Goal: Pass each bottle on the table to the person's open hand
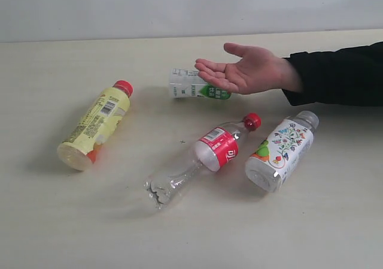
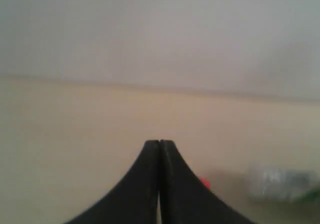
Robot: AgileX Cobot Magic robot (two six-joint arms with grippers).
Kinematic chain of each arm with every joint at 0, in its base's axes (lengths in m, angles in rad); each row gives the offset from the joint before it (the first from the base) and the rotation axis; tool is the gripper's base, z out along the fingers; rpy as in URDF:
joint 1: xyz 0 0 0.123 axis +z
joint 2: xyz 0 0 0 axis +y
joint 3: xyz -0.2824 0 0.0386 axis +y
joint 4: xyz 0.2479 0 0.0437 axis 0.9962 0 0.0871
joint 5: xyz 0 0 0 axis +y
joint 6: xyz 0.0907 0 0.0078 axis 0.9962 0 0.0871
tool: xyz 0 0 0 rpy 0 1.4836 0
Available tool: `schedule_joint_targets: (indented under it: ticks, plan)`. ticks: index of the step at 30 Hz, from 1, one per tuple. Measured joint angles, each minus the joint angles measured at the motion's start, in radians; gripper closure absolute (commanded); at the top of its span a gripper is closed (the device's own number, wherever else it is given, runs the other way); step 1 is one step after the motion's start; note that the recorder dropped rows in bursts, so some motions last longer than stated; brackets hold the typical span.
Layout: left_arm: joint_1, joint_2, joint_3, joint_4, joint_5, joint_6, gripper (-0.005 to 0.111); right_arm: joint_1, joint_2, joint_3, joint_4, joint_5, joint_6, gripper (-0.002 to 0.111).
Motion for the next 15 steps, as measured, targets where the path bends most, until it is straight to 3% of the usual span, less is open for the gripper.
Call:
schedule_joint_targets:
  ticks: [3,5,8,11,15]
  plan:
    - [-0.056,0.190,-0.154,0.002,0.285,0.056,0.096,0.000,0.000,0.000,0.000,0.000,0.000,0.108]
    - [-0.103,0.287,-0.223,0.002,0.387,0.086,0.088,0.000,0.000,0.000,0.000,0.000,0.000,0.108]
    - [-0.191,0.405,-0.295,0.004,0.469,0.127,0.073,0.000,0.000,0.000,0.000,0.000,0.000,0.108]
    - [-0.268,0.485,-0.336,0.008,0.506,0.140,0.047,0.000,0.000,0.000,0.000,0.000,0.000,0.108]
    - [-0.309,0.555,-0.379,0.021,0.554,0.143,0.021,0.000,0.000,0.000,0.000,0.000,0.000,0.108]
